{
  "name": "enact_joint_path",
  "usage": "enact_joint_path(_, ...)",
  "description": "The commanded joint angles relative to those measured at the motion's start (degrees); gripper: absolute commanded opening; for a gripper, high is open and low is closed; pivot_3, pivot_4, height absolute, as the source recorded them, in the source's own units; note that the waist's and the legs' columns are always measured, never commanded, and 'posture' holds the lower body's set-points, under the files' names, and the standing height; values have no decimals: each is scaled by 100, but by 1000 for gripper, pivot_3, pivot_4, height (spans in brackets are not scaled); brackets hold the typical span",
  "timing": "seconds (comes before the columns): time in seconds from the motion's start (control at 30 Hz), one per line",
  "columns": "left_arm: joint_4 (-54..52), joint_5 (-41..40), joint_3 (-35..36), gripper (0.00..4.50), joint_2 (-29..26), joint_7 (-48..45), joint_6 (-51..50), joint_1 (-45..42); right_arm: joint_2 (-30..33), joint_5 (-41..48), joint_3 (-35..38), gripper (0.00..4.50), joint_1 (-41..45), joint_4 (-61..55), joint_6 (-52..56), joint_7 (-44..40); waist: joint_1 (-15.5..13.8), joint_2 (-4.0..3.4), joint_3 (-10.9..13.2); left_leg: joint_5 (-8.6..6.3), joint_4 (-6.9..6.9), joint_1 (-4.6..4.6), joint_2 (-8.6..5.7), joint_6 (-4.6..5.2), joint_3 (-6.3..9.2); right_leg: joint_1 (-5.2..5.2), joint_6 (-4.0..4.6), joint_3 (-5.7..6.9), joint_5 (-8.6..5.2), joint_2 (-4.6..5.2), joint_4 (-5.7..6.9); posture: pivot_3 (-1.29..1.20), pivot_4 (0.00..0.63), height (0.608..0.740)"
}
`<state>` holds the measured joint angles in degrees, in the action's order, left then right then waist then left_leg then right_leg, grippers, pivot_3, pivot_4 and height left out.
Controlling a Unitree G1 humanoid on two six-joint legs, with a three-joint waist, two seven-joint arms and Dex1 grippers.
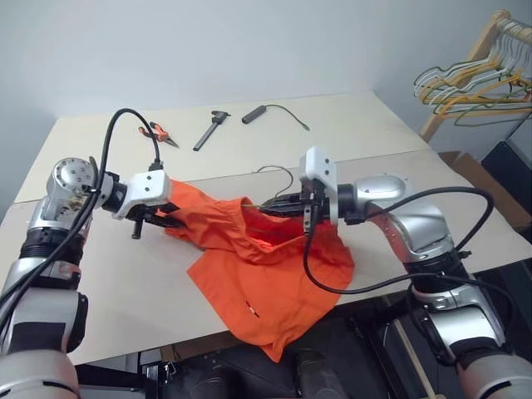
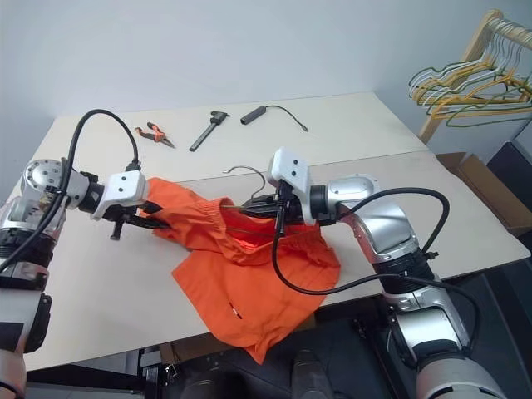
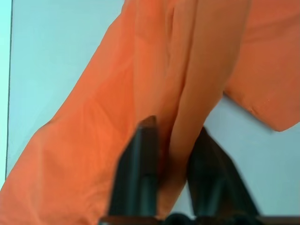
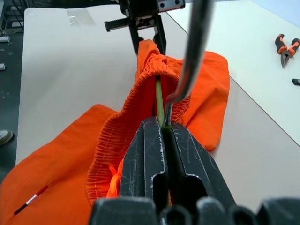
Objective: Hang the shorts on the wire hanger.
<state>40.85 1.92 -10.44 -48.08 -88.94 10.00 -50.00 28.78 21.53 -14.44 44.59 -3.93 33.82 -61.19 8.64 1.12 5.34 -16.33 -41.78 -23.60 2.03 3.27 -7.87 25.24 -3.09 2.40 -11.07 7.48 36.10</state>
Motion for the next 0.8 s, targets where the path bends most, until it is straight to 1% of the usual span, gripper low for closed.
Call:
enact_joint_path(0.03, -25, -5, 85, 40, -130, 48, 111, -200, 70, 46, 215, 0, 41, -120, -128, -47, 1, 0, 0, 0, 0, 0, 0, 0, 0, 0, 0, 0, 0, 0, 0, -151, 58, 740)
enact_joint_path(0.4, -71, -27, 188, 40, -416, 80, 126, -185, 275, -381, -12, 0, -104, 53, -613, -242, -17, 0, 0, 0, 0, 0, 0, 0, 0, 0, 0, 0, 0, 0, 0, -124, 50, 740)
enact_joint_path(0.8, -207, -142, 221, 40, -548, 13, 170, 87, 403, -397, 178, 0, -94, 156, -593, -366, -42, 0, 0, 0, 0, -1, 0, 0, -1, 1, 0, 0, 0, 0, 1, -127, 51, 740)
